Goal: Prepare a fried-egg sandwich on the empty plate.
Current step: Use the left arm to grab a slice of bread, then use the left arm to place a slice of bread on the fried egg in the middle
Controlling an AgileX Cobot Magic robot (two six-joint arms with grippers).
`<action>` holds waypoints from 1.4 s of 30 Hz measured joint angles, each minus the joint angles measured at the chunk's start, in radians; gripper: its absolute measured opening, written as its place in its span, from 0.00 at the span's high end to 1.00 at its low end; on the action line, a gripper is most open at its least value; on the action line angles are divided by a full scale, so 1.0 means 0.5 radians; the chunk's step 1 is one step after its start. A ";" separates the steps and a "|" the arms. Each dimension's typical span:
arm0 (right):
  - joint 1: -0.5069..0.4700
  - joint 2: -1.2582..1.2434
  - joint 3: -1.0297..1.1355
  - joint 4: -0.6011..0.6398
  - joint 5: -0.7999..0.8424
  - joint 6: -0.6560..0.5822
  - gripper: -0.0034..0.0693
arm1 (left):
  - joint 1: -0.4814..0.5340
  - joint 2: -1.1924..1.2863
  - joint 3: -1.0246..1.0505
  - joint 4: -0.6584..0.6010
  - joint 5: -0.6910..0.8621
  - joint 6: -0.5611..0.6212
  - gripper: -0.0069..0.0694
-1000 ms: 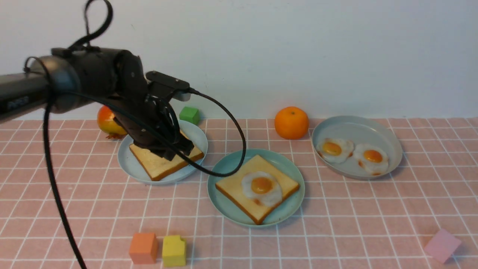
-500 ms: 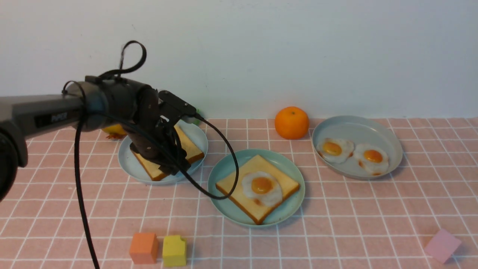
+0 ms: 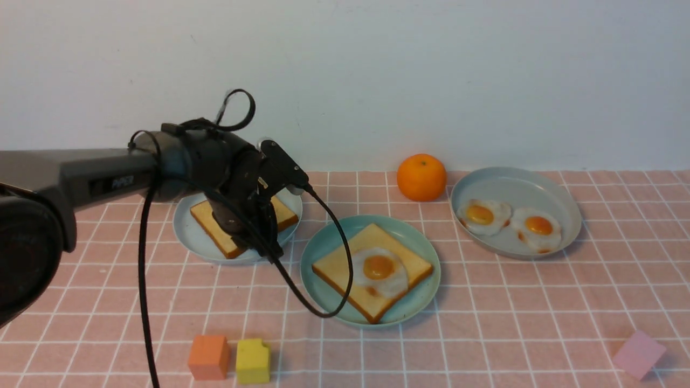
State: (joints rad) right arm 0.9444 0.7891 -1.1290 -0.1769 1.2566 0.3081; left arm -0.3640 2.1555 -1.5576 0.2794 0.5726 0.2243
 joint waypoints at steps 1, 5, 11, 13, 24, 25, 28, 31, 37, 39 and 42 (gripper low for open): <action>0.000 0.000 0.000 0.013 0.000 0.000 0.92 | -0.003 0.000 0.000 0.011 0.008 0.000 0.69; 0.000 0.000 0.000 0.041 0.000 0.000 0.92 | -0.006 -0.021 0.000 0.011 0.036 0.000 0.70; 0.000 -0.010 0.000 0.043 0.000 -0.029 0.92 | -0.020 -0.255 0.028 -0.052 0.144 -0.075 0.78; 0.000 -0.033 0.000 0.043 0.000 -0.044 0.91 | -0.027 -0.426 0.028 -0.060 0.154 -0.144 0.81; 0.000 -0.347 0.000 0.008 0.000 -0.023 0.91 | -0.526 -0.615 0.024 -0.403 0.290 -0.259 0.81; 0.000 -0.370 0.000 0.008 0.000 -0.010 0.91 | -0.571 -0.578 0.024 -0.403 0.290 -0.261 0.81; 0.000 -0.420 0.000 0.003 0.000 0.023 0.91 | -0.664 -0.472 0.024 -0.374 0.286 -0.262 0.81; 0.000 -0.472 0.000 0.010 0.000 0.057 0.91 | -0.731 -0.349 0.027 -0.277 0.223 -0.334 0.81; 0.000 -0.502 0.000 0.049 0.000 0.061 0.91 | -0.740 -0.315 0.027 -0.182 0.158 -0.466 0.81; 0.000 -0.504 0.000 0.057 0.000 0.061 0.91 | -0.740 -0.315 0.027 -0.181 0.151 -0.472 0.81; 0.000 -0.504 0.000 0.061 0.000 0.061 0.91 | -0.740 -0.304 0.027 -0.177 0.148 -0.473 0.81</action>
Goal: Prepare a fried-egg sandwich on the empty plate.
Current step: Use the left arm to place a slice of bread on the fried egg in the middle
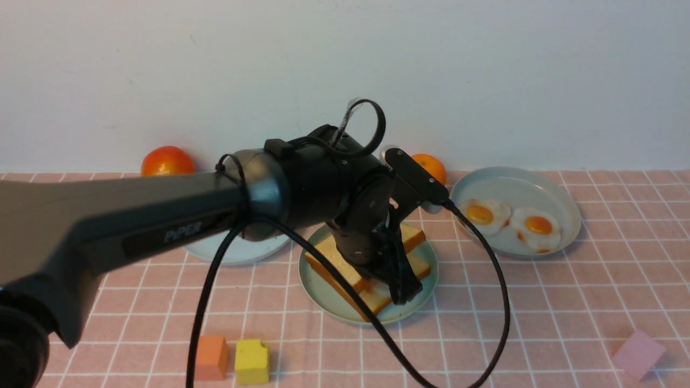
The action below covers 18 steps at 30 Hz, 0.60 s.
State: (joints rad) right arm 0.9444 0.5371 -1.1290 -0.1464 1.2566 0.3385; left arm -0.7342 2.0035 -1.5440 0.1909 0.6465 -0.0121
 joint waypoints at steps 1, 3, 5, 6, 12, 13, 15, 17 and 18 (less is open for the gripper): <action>0.000 0.000 0.000 0.000 0.000 0.000 0.91 | 0.000 0.007 0.000 0.000 0.000 0.000 0.81; 0.000 0.000 0.000 0.001 0.000 0.000 0.91 | 0.000 0.029 0.000 0.000 -0.002 0.024 0.81; 0.000 0.000 0.000 0.002 0.000 0.000 0.91 | 0.000 0.046 0.000 0.000 -0.002 0.046 0.80; 0.000 0.000 0.000 0.002 0.000 0.000 0.91 | -0.002 0.049 0.000 0.003 -0.007 0.051 0.77; 0.000 0.000 0.000 0.002 0.000 0.000 0.90 | -0.002 0.051 0.000 0.003 -0.009 0.048 0.56; 0.000 0.000 0.000 0.002 0.000 0.000 0.90 | -0.002 0.051 0.000 0.003 -0.009 0.047 0.52; 0.000 0.000 0.000 0.005 0.000 0.000 0.90 | -0.002 0.051 0.000 0.003 -0.009 0.046 0.48; 0.000 0.000 0.000 0.005 0.000 0.000 0.90 | -0.002 0.041 0.000 -0.011 0.010 0.046 0.42; 0.000 0.000 0.000 0.005 0.000 0.000 0.90 | -0.002 0.024 0.000 -0.021 0.019 0.046 0.40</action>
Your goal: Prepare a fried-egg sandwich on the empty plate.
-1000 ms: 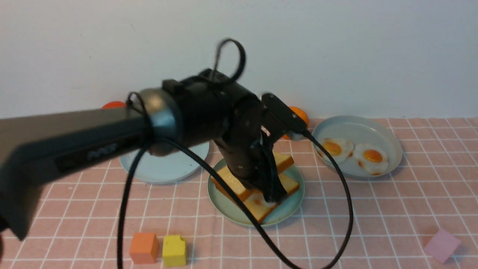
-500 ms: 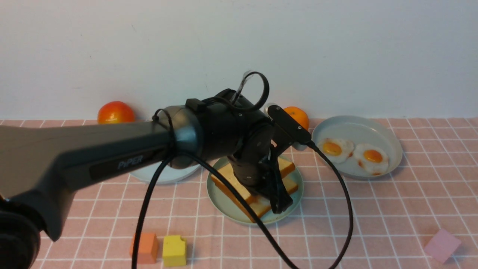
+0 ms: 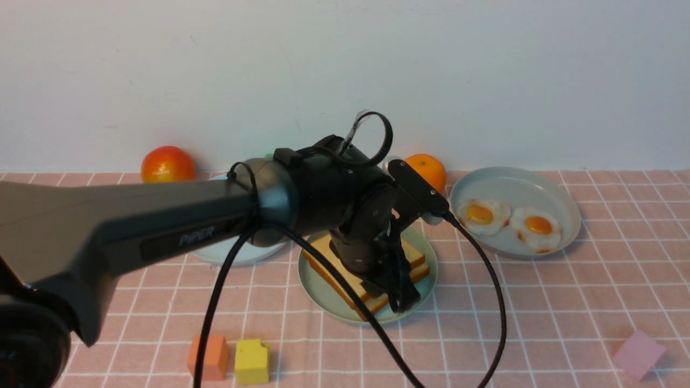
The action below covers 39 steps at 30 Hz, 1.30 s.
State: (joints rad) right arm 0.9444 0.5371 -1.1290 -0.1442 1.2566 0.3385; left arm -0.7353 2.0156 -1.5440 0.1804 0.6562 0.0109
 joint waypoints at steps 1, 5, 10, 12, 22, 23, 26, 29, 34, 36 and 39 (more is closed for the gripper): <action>0.000 0.000 0.000 0.000 0.000 0.000 0.90 | 0.000 -0.022 0.000 -0.015 0.016 -0.002 0.40; 0.000 0.000 0.000 0.000 0.000 -0.002 0.89 | -0.002 -0.235 0.002 -0.101 0.068 -0.123 0.50; 0.000 0.000 0.000 0.008 0.000 -0.022 0.89 | -0.002 -0.877 0.070 -0.266 0.151 -0.224 0.84; 0.000 0.000 0.000 0.008 0.000 -0.040 0.89 | -0.002 -1.035 0.144 -0.298 0.131 -0.224 0.89; 0.000 0.000 0.000 0.008 0.000 -0.085 0.88 | -0.002 -2.669 1.554 -0.522 -0.528 -0.206 0.89; 0.000 0.000 0.000 0.008 0.000 -0.085 0.88 | -0.002 -2.758 1.684 -0.530 -0.629 -0.207 0.89; 0.000 0.000 0.000 0.006 0.000 -0.090 0.88 | -0.002 -3.161 2.072 -0.601 -0.917 -0.234 0.89; 0.000 -0.001 0.000 -0.003 0.000 -0.091 0.88 | -0.002 -3.501 2.352 -0.685 -1.035 -0.282 0.89; 0.000 -0.001 0.000 0.006 0.000 -0.091 0.87 | -0.002 -3.752 2.551 -0.701 -1.048 -0.288 0.89; 0.000 -0.001 0.000 0.012 0.000 -0.091 0.86 | -0.002 -3.793 2.585 -0.701 -1.048 -0.292 0.89; 0.000 -0.001 0.000 0.012 0.000 -0.091 0.86 | -0.002 -3.815 2.599 -0.701 -1.025 -0.300 0.89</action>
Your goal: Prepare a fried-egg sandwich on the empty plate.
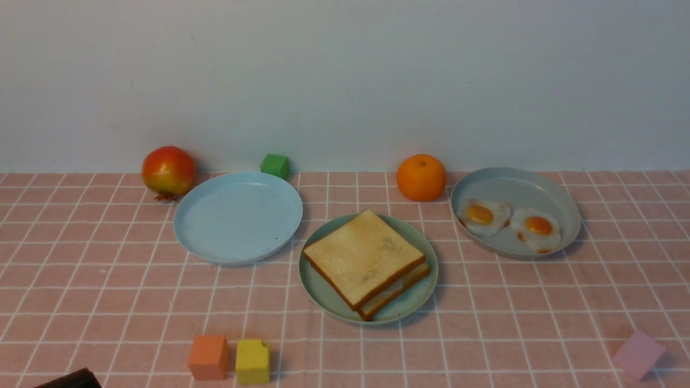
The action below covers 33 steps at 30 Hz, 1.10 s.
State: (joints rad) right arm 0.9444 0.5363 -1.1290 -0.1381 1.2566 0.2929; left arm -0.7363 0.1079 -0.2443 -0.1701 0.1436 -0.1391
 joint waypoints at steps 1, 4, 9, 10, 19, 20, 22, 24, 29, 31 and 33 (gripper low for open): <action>0.000 0.000 0.000 0.000 0.000 0.000 0.85 | 0.000 -0.001 0.000 0.000 0.026 -0.002 0.89; 0.000 0.000 0.000 0.000 0.000 0.000 0.85 | 0.000 -0.002 0.004 0.000 0.073 -0.006 0.89; -0.035 0.000 0.000 0.010 0.000 0.000 0.84 | 0.000 -0.002 0.004 0.000 0.114 -0.007 0.89; -0.073 0.000 0.000 0.016 0.000 0.000 0.84 | 0.000 -0.002 0.004 0.000 0.114 -0.007 0.89; -0.858 -0.111 0.004 0.084 0.000 -0.010 0.84 | 0.000 -0.002 0.004 0.000 0.116 -0.007 0.89; -0.932 -0.139 0.017 0.099 0.000 -0.035 0.84 | 0.000 -0.002 0.004 0.000 0.116 -0.007 0.89; -1.064 -0.199 0.080 0.128 -0.006 -0.109 0.86 | 0.000 -0.002 0.004 0.000 0.116 -0.007 0.89; -1.304 -0.331 0.312 0.180 -0.167 -0.275 0.91 | 0.000 -0.002 0.004 0.000 0.116 -0.007 0.89; -1.734 -0.670 1.203 0.355 -1.010 -0.552 0.96 | 0.000 -0.002 0.004 0.000 0.118 -0.007 0.89; -1.825 -0.787 1.520 0.425 -1.230 -0.571 0.96 | 0.000 -0.002 0.004 0.000 0.118 -0.007 0.89; -1.882 -0.919 1.849 0.458 -1.466 -0.586 0.96 | 0.000 -0.002 0.004 0.000 0.119 -0.007 0.89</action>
State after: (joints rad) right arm 0.0033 0.0768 -0.2044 0.0909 0.5234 0.0000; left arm -0.7363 0.1068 -0.2424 -0.1701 0.2031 -0.1424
